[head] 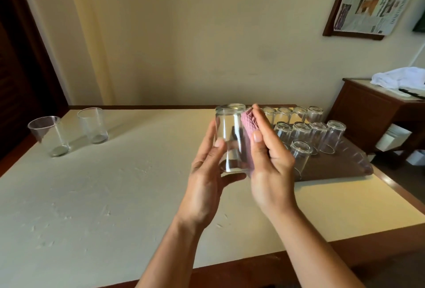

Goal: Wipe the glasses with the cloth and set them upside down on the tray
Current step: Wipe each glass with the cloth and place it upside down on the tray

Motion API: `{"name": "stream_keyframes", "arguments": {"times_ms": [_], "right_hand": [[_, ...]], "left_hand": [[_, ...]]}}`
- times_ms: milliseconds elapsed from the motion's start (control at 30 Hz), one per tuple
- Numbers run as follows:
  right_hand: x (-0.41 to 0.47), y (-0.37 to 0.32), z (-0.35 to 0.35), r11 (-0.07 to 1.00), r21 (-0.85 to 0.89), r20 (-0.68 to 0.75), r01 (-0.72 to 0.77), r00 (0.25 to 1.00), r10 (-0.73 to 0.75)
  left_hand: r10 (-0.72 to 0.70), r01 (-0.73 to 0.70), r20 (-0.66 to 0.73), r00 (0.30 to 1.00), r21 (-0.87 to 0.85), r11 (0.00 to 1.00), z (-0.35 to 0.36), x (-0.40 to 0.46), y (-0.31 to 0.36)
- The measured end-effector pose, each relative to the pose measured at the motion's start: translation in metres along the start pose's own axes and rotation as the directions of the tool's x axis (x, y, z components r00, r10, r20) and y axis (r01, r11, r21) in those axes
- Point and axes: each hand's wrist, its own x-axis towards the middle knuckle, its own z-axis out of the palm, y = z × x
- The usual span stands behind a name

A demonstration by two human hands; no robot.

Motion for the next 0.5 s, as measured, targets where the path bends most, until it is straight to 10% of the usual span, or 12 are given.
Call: {"name": "stream_keyframes", "arguments": {"times_ms": [500], "right_hand": [[-0.022, -0.006, 0.004, 0.995, -0.083, 0.06, 0.052, 0.997, -0.047]], "left_hand": [[-0.005, 0.004, -0.03, 1.0, -0.017, 1.0, -0.005, 0.006, 0.003]]}}
